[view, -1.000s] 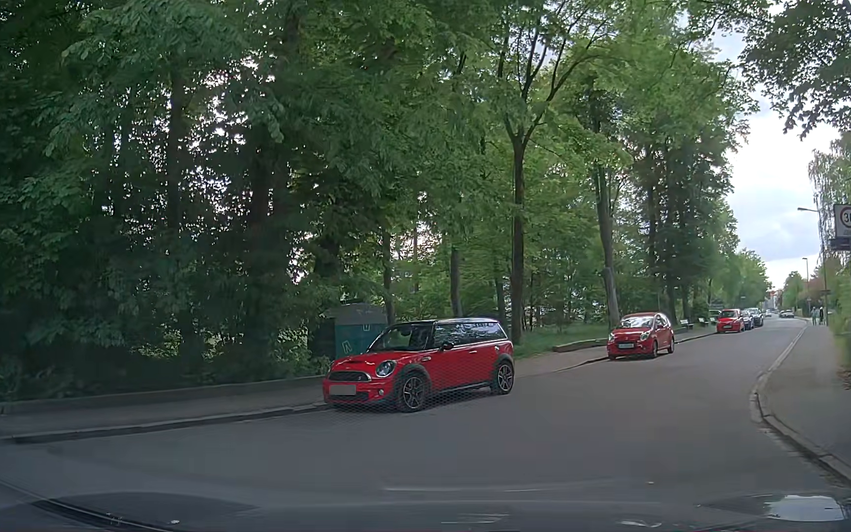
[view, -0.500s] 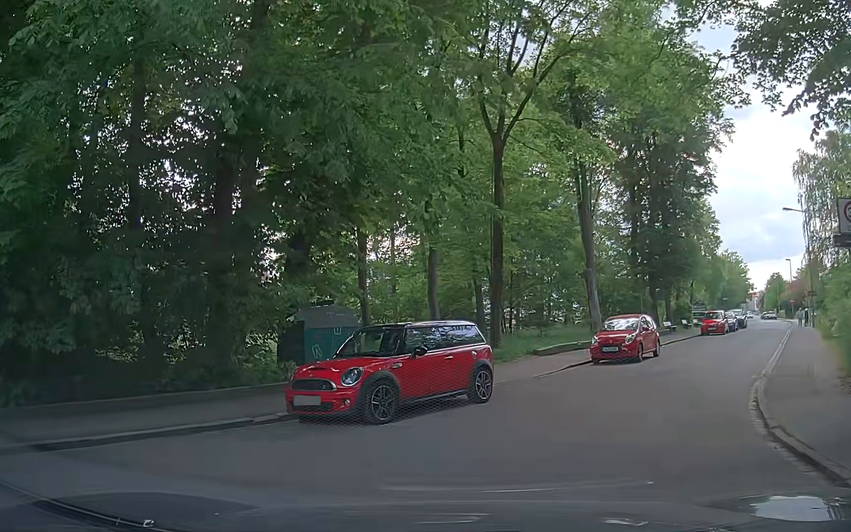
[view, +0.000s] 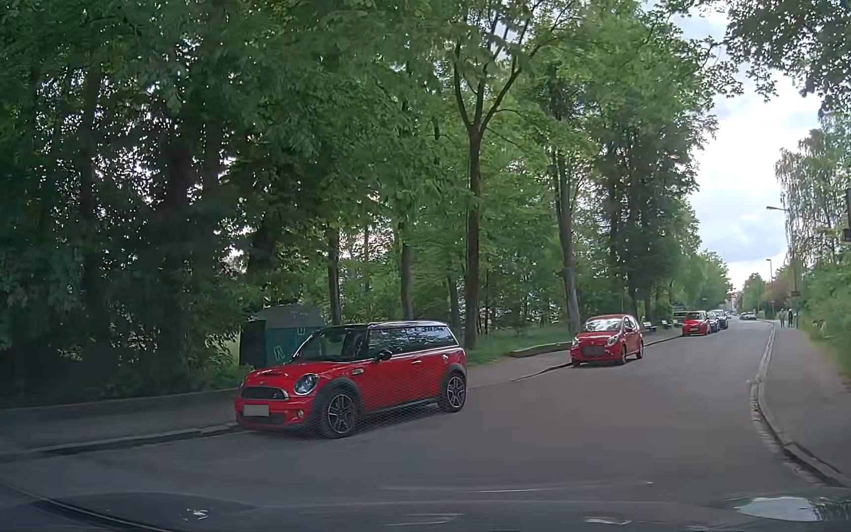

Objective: Follow the waypoints while adhering to traffic rules and regulations

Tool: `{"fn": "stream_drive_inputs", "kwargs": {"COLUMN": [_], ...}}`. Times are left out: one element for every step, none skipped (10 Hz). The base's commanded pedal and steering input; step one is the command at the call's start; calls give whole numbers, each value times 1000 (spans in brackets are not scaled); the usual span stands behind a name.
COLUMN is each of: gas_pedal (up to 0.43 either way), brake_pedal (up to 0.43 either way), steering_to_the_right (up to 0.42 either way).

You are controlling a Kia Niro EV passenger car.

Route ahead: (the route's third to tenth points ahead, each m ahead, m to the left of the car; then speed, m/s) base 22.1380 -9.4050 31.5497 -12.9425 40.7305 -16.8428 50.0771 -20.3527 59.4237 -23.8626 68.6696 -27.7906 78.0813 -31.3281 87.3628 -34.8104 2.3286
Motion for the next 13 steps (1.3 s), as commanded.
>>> {"fn": "stream_drive_inputs", "kwargs": {"gas_pedal": [177, 177, 177, 177, 177, 177, 177, 177, 177, 177, 177, 110, 79], "brake_pedal": [24, 18, 18, 24, 24, 18, 18, 24, 24, 24, 18, 18, 18], "steering_to_the_right": [209, 211, 212, 212, 212, 212, 212, 213, 216, 223, 225, 222, 220]}}
